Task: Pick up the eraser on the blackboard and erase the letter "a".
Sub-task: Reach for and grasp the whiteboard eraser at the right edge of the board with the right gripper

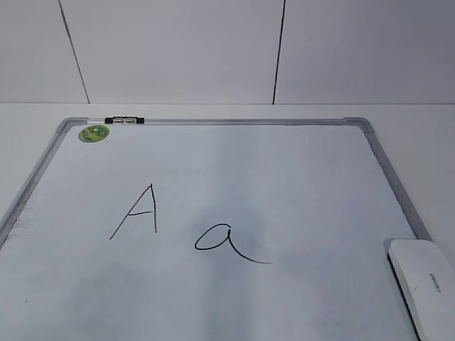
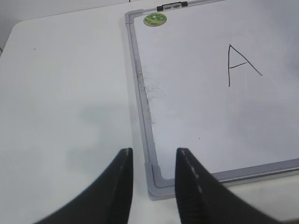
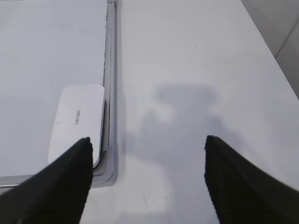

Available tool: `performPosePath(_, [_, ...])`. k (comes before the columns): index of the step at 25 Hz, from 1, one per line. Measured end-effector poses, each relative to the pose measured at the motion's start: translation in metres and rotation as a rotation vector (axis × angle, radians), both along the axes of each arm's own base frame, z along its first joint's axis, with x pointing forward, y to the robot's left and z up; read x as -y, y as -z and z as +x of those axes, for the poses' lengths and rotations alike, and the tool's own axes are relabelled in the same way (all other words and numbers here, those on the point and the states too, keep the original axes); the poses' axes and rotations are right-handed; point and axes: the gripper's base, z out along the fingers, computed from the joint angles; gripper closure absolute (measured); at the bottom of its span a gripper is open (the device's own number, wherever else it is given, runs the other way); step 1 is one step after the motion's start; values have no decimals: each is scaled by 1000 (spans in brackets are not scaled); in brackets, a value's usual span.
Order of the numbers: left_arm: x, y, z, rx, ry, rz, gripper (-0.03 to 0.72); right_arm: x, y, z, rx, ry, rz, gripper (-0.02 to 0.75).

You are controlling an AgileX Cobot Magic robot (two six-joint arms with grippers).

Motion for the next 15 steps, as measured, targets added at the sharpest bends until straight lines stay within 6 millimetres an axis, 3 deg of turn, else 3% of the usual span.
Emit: performPosePath(15, [0,0,0,0,0,0,454,0,0,0,0,0,0,146])
